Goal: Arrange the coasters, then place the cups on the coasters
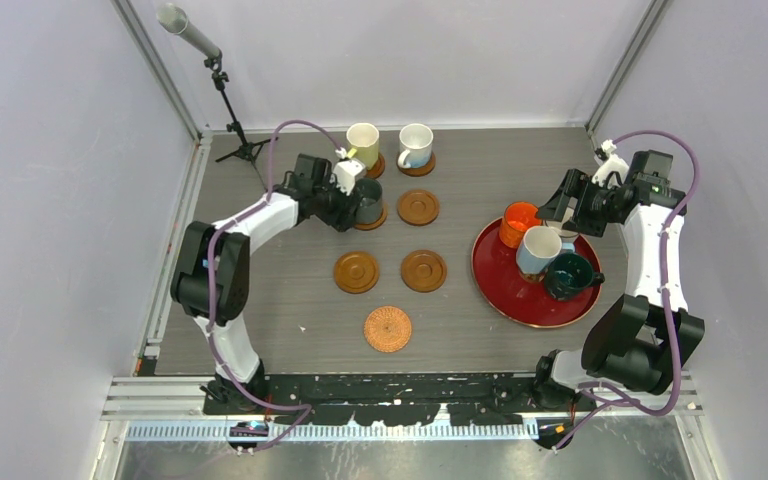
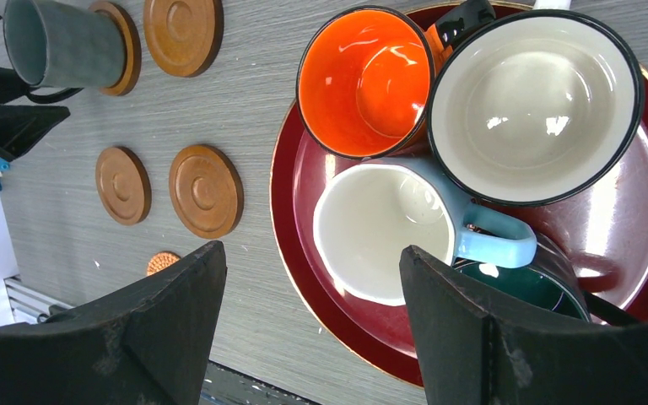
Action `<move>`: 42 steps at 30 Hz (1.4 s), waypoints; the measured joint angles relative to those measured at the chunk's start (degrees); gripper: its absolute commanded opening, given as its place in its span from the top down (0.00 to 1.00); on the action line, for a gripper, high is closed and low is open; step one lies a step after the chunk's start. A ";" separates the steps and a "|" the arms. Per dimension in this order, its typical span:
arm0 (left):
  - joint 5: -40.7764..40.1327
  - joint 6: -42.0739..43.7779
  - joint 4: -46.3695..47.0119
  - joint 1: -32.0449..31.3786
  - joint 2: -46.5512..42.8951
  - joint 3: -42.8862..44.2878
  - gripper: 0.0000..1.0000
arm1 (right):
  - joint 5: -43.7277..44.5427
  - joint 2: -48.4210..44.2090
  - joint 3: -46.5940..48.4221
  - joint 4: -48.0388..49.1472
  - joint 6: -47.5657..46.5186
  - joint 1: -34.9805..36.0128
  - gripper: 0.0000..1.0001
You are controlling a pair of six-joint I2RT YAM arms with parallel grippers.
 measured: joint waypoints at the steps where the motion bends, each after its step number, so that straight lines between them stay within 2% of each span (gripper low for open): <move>1: 0.00 0.15 -0.87 0.00 -0.57 0.20 0.27 | 0.00 0.00 0.02 0.00 -0.07 0.00 0.20; 3: 0.17 0.92 -2.40 0.00 -1.97 0.81 0.20 | 0.00 0.00 0.07 -0.09 -0.28 0.00 0.20; 6: 0.94 1.97 -6.21 -0.13 -5.55 3.63 0.15 | 0.04 0.00 0.52 -0.83 -1.14 0.00 0.20; 10: 1.73 3.39 -9.51 -1.46 -9.70 8.90 0.14 | 0.98 0.00 2.16 -2.95 -4.00 0.00 0.20; 14: 2.60 4.42 -11.63 -6.32 -11.72 13.90 0.14 | 3.21 0.37 4.68 -7.17 -9.66 -0.17 0.20; 17: 3.74 4.42 -12.52 -11.23 -11.39 15.54 0.14 | 4.42 2.05 8.22 -12.70 -16.72 -2.10 0.21; 21: 5.60 4.04 -13.81 -16.52 -9.38 15.58 0.14 | 6.01 5.16 12.20 -20.81 -28.20 -8.20 0.21; 26: 7.61 2.58 -14.69 -19.02 -6.32 15.50 0.15 | 10.75 7.85 12.63 -27.43 -42.07 -13.92 0.24; 34: 9.57 1.33 -14.78 -19.12 -5.66 14.86 0.14 | 15.93 12.07 12.63 -29.31 -64.19 -14.84 0.24; 42: 9.70 1.14 -16.37 -19.12 -5.81 14.84 0.14 | 17.51 14.67 8.15 -26.40 -76.41 -14.84 0.24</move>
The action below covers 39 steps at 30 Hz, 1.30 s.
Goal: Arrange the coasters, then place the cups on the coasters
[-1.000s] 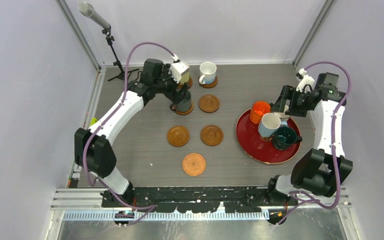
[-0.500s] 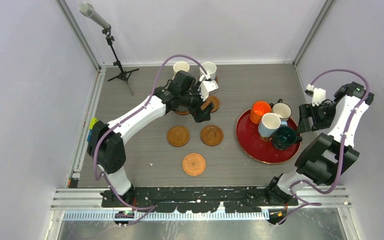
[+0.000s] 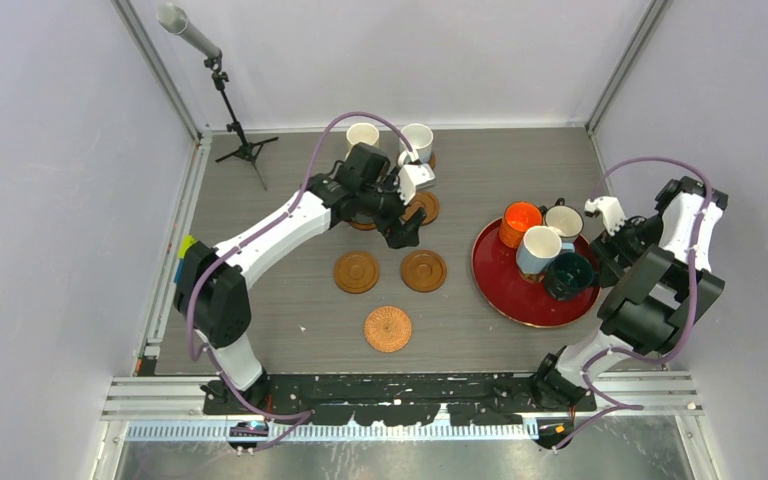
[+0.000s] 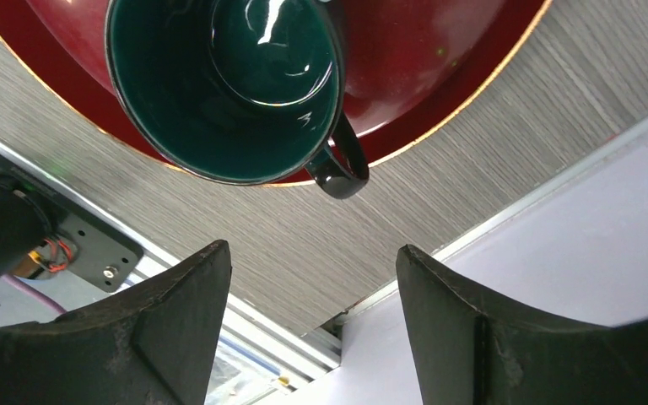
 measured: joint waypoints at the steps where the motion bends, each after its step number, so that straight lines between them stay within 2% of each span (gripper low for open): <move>1: 0.00 0.00 -0.22 0.00 -0.07 0.00 0.14 | 0.09 0.00 -0.94 0.66 -1.01 0.00 0.24; 11: -0.15 0.00 -1.42 0.00 -0.44 0.00 0.14 | 0.52 1.09 -6.36 6.05 -6.69 1.73 0.25; 16: -0.55 0.00 -1.42 0.00 -0.46 0.00 0.14 | 0.44 1.11 -9.03 7.50 -8.55 2.86 0.30; 21: -0.92 0.00 -1.44 0.00 -0.61 0.00 0.14 | 0.72 0.20 -12.15 8.50 -9.88 3.19 0.45; 26: -1.20 -0.04 -1.40 0.00 -1.44 -0.13 0.14 | 0.85 -4.57 -17.44 10.29 -9.40 3.19 0.70; 32: -1.64 -0.37 -1.11 0.00 -2.97 -1.79 0.14 | -0.22 -14.93 -24.68 12.46 -5.95 3.23 0.99; 39: -2.21 -1.53 -0.72 0.00 -3.74 -4.07 0.15 | -1.42 -21.59 -28.52 11.19 -2.73 3.56 1.00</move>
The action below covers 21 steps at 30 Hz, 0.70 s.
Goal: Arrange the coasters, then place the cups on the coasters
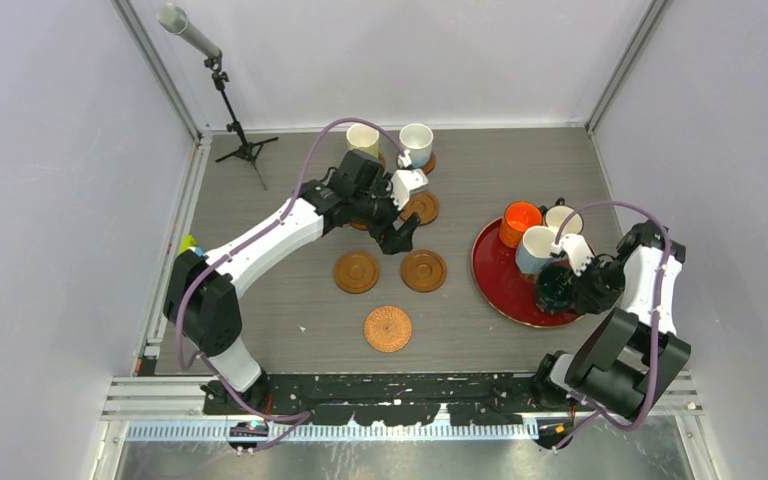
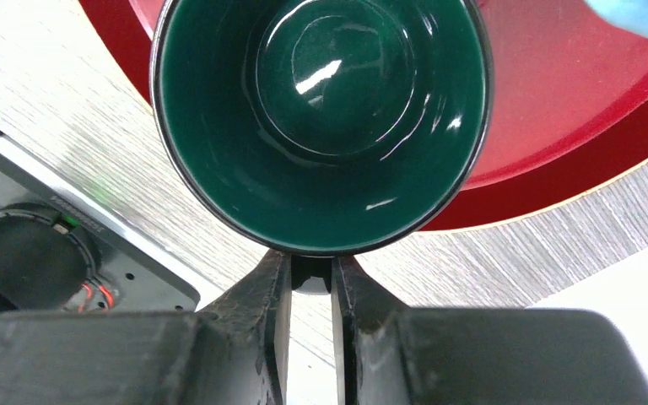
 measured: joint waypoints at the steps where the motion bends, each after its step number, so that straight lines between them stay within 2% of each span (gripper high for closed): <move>1: -0.07 -0.15 0.04 0.00 -0.09 -0.11 0.15 | -0.44 -0.68 -0.04 -0.44 0.66 0.00 1.00; 13: -0.37 -2.97 1.75 1.42 -1.18 -1.07 0.15 | -8.96 -5.33 3.17 -6.93 8.83 2.03 1.00; 17: -0.28 -4.39 2.56 2.40 -1.27 -1.16 0.15 | -10.78 -7.39 4.50 -8.22 13.40 6.86 1.00; 21: -0.24 -5.75 3.08 3.48 -1.27 -1.18 0.15 | -11.37 -10.08 6.25 -7.10 22.60 13.79 1.00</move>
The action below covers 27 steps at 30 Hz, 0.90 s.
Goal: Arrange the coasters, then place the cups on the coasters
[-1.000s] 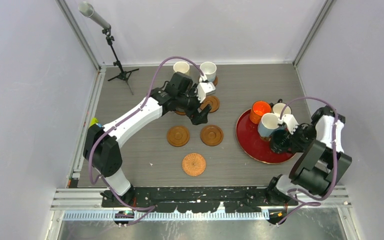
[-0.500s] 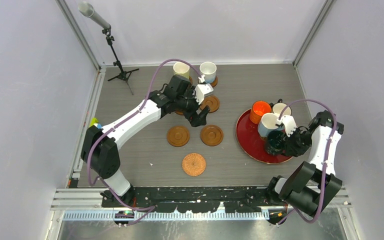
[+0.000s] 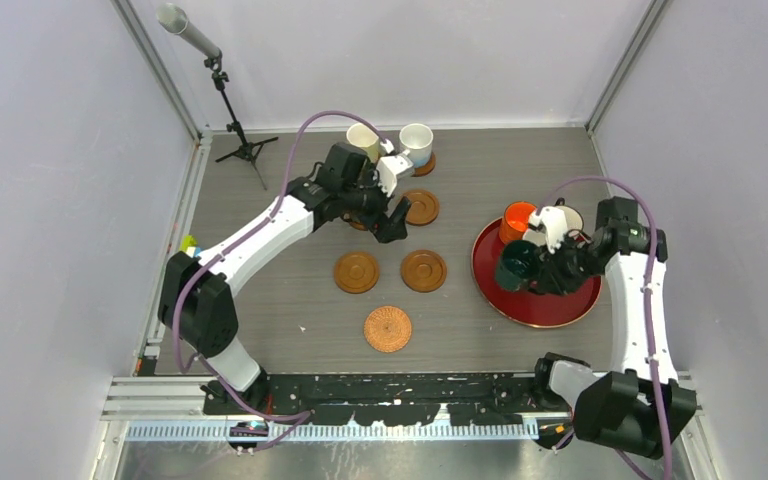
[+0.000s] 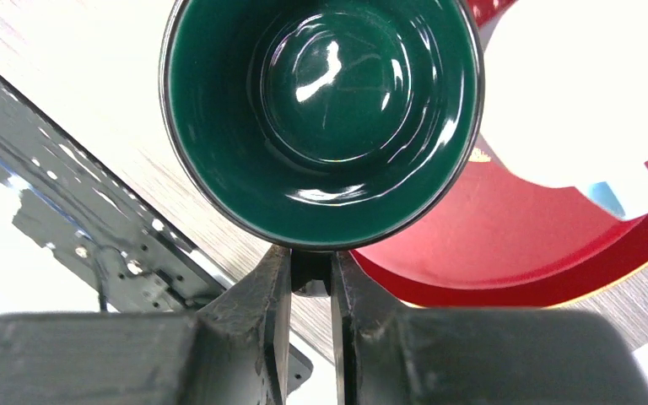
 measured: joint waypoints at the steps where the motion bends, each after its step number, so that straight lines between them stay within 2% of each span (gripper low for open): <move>1: 0.02 -0.26 0.11 0.20 -0.02 0.00 0.15 | -0.09 -0.48 0.83 0.48 3.17 3.54 0.99; 8: 0.00 -2.86 1.05 2.40 -1.64 -0.55 0.14 | 2.29 1.44 7.91 8.26 25.81 15.78 1.00; 12: -0.76 -4.72 1.49 4.63 -3.58 -0.55 0.11 | 8.41 6.40 12.59 16.09 40.11 25.14 0.99; 16: -4.44 -5.84 1.33 6.27 -6.45 -0.52 0.01 | 17.70 13.11 16.83 22.86 52.33 34.91 1.00; 21: -10.60 -8.24 -0.37 8.83 -10.10 -0.52 0.00 | 31.95 23.21 24.52 26.40 65.70 45.31 1.00; 27: -13.25 -10.91 -1.22 14.75 -14.38 -0.57 0.00 | 48.76 31.85 30.62 29.35 79.38 54.66 1.00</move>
